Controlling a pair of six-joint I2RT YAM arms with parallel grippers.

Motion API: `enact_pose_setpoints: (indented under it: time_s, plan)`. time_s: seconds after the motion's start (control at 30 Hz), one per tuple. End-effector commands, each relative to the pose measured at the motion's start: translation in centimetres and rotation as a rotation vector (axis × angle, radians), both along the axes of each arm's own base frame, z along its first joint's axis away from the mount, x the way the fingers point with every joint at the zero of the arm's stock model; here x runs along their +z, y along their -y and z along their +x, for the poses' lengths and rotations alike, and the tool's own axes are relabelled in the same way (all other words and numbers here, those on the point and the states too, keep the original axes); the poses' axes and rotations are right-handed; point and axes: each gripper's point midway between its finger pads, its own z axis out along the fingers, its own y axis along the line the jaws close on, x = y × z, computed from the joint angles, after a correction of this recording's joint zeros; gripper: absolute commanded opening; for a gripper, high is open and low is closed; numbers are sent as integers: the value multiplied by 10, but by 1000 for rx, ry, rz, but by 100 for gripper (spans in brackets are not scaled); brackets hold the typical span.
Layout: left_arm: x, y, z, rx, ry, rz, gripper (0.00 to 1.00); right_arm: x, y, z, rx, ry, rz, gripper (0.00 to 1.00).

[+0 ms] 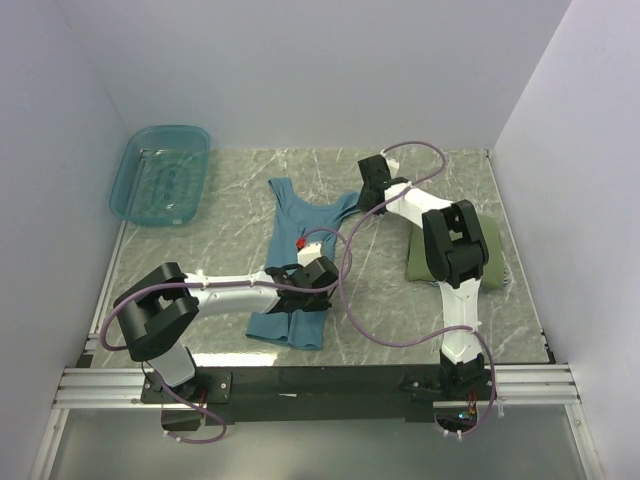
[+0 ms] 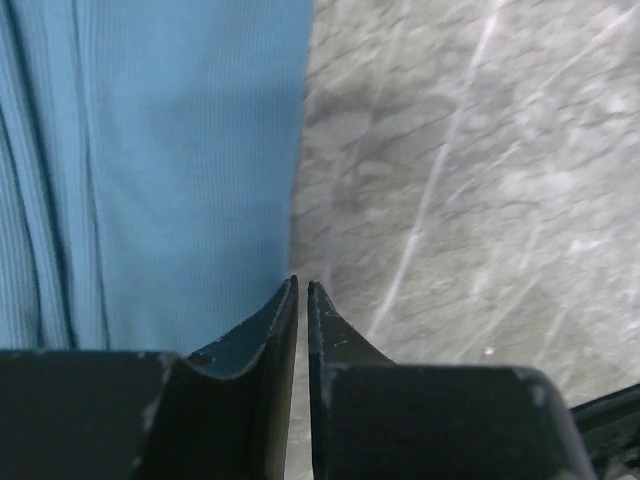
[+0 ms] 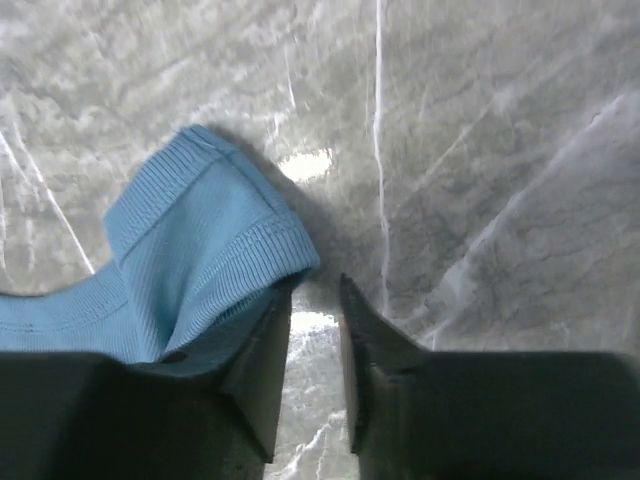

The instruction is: Fold and stack the tank tops

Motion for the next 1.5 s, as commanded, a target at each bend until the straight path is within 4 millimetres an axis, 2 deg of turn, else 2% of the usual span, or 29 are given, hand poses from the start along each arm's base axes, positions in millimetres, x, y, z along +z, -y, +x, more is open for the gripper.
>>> enact_pose_setpoints:
  time_s: [0.0, 0.1, 0.27, 0.67, 0.73, 0.77, 0.83, 0.87, 0.93, 1.0, 1.03, 1.13, 1.17, 1.2, 1.47]
  plan:
    - [-14, -4, -6, -23, -23, 13, 15, 34, 0, 26, -15, 105, -1, 26]
    - [-25, -9, -12, -28, -47, 24, 14, 39, 4, 32, -22, 123, -19, 14]
    - [-35, -17, -20, -35, -71, 43, 14, 47, 2, 38, -15, 137, -28, 4]
    - [-30, -21, -32, -84, -95, 34, 12, 78, -27, 59, 29, 193, 56, 1]
    - [-30, -23, -33, -81, -96, 37, 12, 75, -22, 56, 8, 174, 36, 6]
    - [-29, -23, -33, -85, -95, 35, 12, 74, -20, 54, -4, 169, 30, 16]
    - [-29, -24, -35, -91, -98, 35, 13, 69, -15, 49, -12, 163, 24, 26]
    - [-30, -24, -36, -96, -105, 33, 13, 67, -12, 47, -19, 161, 21, 34]
    - [-31, -25, -39, -100, -112, 29, 13, 63, -6, 40, -24, 153, 14, 39]
    - [-31, -25, -41, -106, -117, 20, 13, 55, 1, 30, -29, 134, -5, 41]
    - [-32, -27, -42, -106, -120, 22, 12, 59, 2, 28, -30, 138, -3, 41]
    - [-34, -30, -47, -120, -128, 26, 12, 53, 10, 16, -41, 116, -18, 42]
    - [-34, -31, -47, -119, -130, 26, 12, 44, 13, 8, -41, 98, -23, 42]
    - [-34, -32, -48, -117, -132, 24, 12, 50, 12, 8, -42, 118, -11, 43]
    - [-36, -41, -53, -122, -135, 34, 12, 45, 11, -5, -30, 106, 19, 43]
